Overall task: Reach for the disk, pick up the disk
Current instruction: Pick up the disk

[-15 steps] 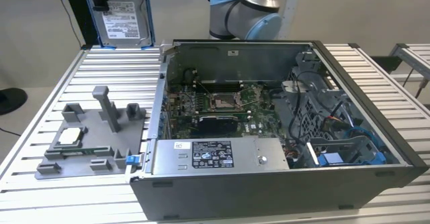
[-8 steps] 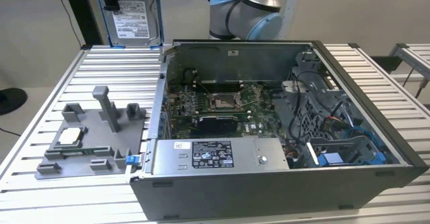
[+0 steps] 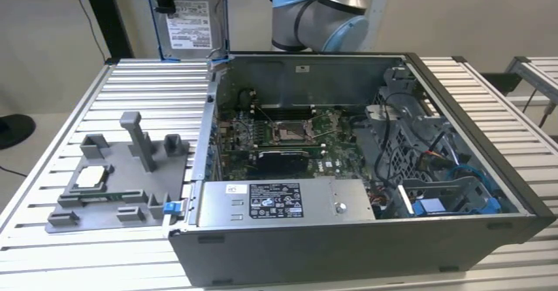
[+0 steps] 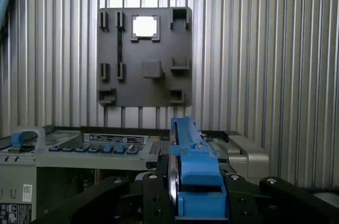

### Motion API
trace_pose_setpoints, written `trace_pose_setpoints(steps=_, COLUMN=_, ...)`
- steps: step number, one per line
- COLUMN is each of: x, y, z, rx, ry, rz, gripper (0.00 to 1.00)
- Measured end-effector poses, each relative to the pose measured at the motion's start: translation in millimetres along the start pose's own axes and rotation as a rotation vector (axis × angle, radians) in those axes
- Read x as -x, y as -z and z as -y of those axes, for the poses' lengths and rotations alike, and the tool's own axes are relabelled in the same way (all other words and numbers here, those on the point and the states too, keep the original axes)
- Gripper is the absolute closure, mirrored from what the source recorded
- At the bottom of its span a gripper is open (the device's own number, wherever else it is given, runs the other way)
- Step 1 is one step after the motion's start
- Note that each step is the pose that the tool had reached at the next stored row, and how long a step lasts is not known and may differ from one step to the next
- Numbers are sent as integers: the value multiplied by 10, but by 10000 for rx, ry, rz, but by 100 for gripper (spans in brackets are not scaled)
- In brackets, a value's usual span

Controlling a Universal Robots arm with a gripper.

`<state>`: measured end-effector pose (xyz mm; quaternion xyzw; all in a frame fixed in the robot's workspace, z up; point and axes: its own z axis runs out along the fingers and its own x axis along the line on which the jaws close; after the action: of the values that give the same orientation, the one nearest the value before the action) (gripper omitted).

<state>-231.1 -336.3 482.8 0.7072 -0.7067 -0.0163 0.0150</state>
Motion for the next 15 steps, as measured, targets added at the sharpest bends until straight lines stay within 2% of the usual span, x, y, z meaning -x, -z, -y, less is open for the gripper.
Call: trace_pose_setpoints(steps=15, x=-8, y=42, z=481, rx=74, ry=0, rz=0, gripper=100)
